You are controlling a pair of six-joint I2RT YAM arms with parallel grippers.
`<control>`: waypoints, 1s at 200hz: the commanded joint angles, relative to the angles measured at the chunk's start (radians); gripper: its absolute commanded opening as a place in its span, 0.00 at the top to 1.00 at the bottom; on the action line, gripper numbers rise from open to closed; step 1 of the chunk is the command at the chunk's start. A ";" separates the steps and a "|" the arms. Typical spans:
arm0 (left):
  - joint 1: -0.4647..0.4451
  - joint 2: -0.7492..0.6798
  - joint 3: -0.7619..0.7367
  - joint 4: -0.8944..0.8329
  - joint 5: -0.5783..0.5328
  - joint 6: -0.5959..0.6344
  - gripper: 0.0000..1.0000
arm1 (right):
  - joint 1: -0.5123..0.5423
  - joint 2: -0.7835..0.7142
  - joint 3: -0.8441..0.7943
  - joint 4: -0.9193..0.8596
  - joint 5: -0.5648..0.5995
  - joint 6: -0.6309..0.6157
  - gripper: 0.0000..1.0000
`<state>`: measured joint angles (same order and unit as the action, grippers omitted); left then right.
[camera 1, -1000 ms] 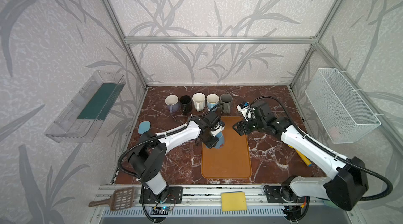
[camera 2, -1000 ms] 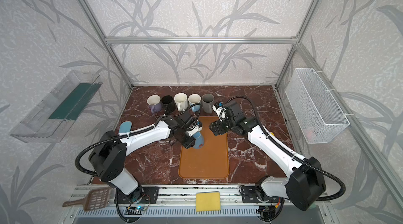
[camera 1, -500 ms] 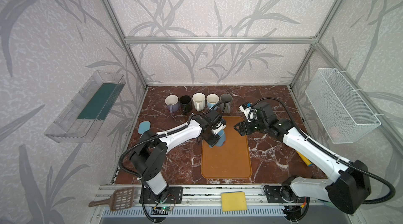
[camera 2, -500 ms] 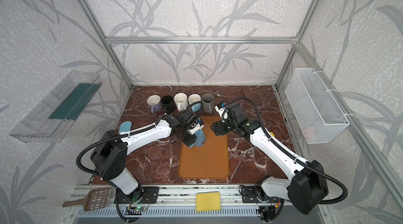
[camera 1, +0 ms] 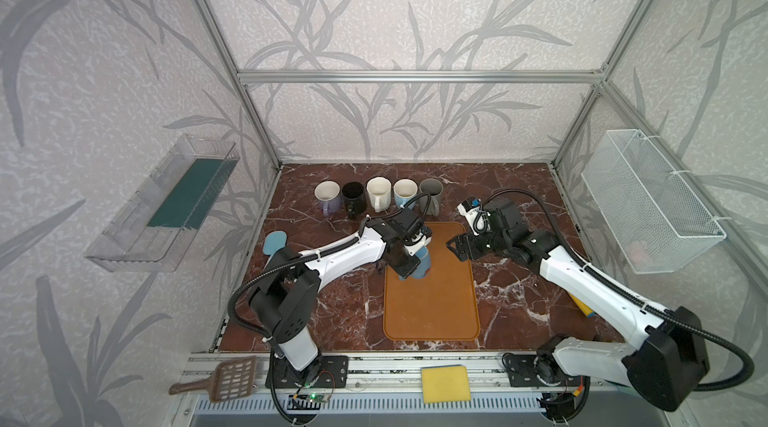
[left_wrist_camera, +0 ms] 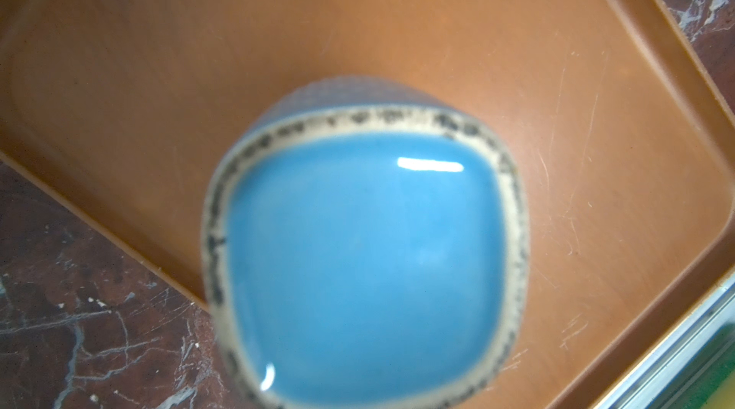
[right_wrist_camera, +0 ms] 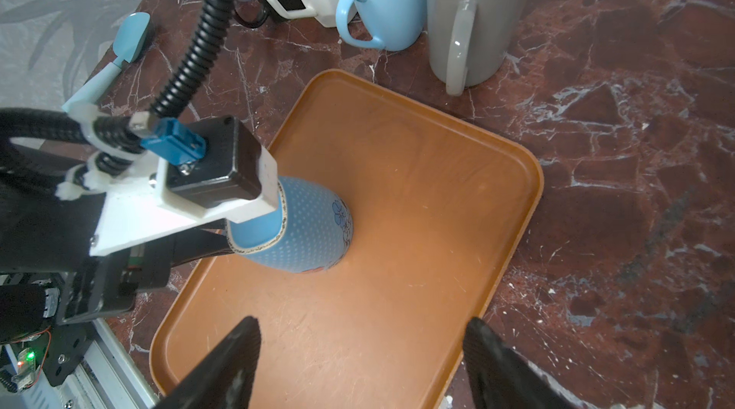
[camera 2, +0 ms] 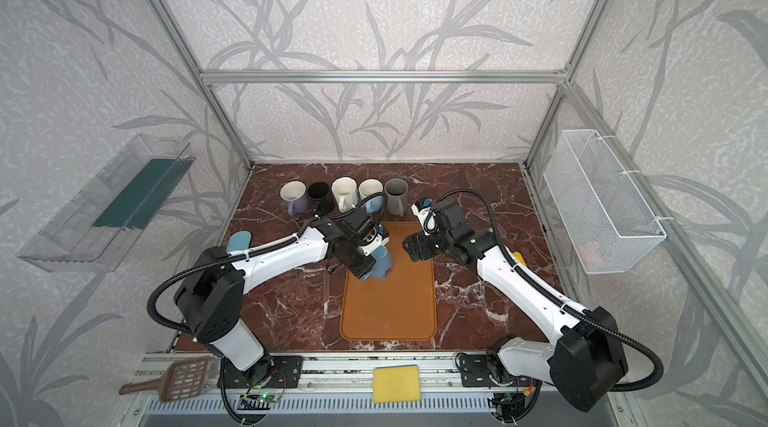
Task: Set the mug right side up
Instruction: 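Lift the blue flowered mug off the tray with the left gripper toward the right gripper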
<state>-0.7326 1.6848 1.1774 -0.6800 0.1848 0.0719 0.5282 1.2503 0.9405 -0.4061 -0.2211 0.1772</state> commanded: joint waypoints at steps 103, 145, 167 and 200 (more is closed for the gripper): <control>-0.008 -0.104 -0.090 0.195 0.059 -0.024 1.00 | -0.074 -0.049 -0.203 0.330 -0.149 0.121 0.20; -0.002 -0.132 -0.152 0.299 0.090 -0.074 1.00 | -0.123 -0.020 -0.282 0.490 -0.241 0.192 0.21; 0.001 -0.151 -0.173 0.339 0.097 -0.094 1.00 | -0.157 0.005 -0.320 0.577 -0.298 0.240 0.21; 0.010 -0.191 -0.228 0.429 0.068 -0.153 1.00 | -0.183 0.036 -0.346 0.650 -0.368 0.273 0.21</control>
<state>-0.7311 1.5665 0.9768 -0.3813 0.2558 -0.0387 0.3588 1.2655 0.6136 0.1265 -0.5045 0.4011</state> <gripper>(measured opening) 0.163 0.790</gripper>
